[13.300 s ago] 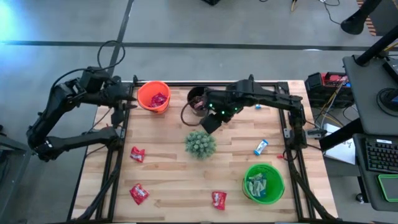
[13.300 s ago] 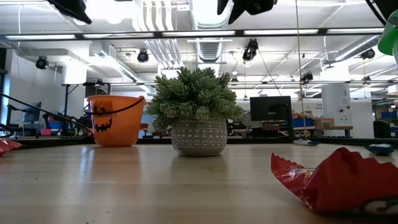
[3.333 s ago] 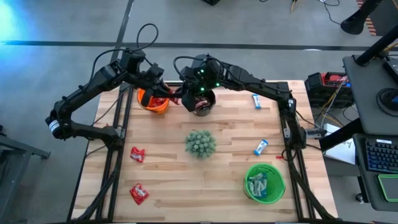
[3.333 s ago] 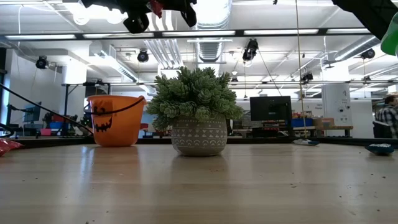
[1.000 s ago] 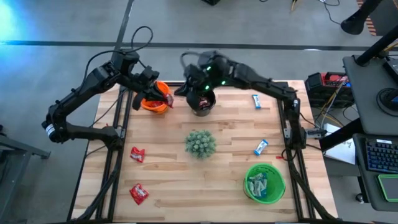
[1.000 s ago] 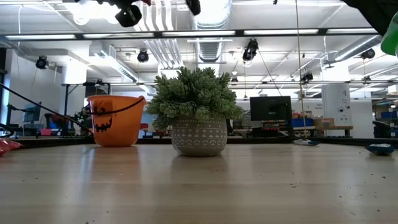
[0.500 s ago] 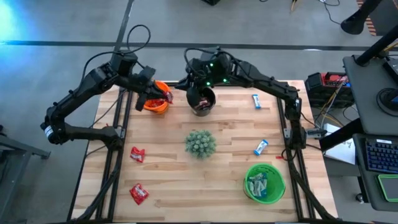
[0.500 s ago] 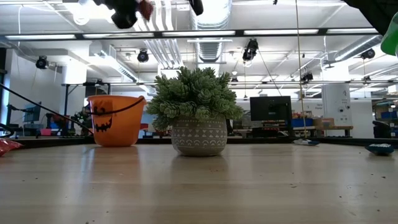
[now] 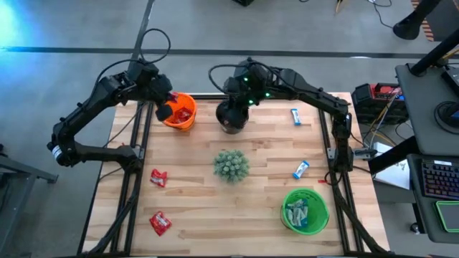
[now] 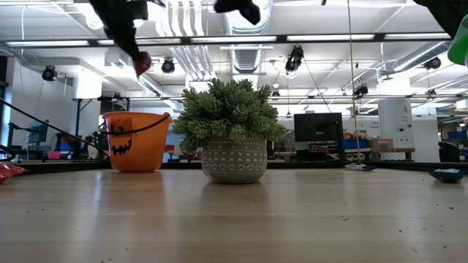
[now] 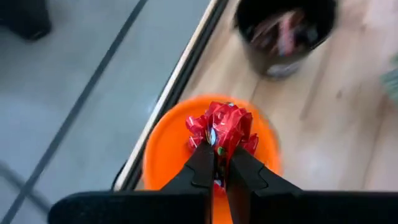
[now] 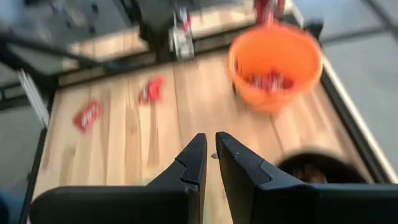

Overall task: Sort candy
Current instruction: Put the red candy into the orange bucket

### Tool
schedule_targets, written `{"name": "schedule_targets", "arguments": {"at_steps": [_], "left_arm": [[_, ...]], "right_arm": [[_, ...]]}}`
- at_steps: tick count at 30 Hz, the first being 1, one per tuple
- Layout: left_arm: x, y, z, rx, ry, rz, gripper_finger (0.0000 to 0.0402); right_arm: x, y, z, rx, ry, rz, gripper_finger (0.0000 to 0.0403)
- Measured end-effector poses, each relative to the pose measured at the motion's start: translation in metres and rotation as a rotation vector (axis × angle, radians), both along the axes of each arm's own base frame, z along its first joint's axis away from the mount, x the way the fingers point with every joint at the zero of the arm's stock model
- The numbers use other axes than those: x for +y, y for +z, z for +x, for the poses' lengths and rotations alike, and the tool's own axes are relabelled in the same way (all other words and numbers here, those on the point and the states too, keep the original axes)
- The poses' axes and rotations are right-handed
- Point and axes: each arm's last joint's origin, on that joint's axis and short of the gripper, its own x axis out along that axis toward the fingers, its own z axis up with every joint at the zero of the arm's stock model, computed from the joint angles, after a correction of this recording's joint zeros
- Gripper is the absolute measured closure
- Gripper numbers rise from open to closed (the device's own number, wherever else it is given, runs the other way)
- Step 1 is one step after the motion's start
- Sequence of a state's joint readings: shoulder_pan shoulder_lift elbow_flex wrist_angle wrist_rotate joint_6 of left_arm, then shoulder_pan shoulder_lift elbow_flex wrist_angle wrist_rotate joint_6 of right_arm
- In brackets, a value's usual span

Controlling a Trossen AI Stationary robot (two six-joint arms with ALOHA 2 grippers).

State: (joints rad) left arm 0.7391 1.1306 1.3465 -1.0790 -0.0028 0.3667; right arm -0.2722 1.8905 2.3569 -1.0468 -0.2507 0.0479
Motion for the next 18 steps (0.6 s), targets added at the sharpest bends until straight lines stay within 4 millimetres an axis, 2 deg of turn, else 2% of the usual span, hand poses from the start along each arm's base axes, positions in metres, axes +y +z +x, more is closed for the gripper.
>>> {"name": "schedule_targets", "arguments": {"at_steps": [9, 18], "left_arm": [[0.004, -0.013, 0.001, 0.106, 0.020, -0.083, 0.0401], [0.009, -0.017, 0.004, 0.150, 0.023, -0.078, 0.0399]], "right_arm": [[0.004, -0.016, -0.023, 0.285, -0.034, 0.048, 0.0369], [0.010, -0.006, -0.043, 0.331, -0.070, 0.095, 0.0369]]}}
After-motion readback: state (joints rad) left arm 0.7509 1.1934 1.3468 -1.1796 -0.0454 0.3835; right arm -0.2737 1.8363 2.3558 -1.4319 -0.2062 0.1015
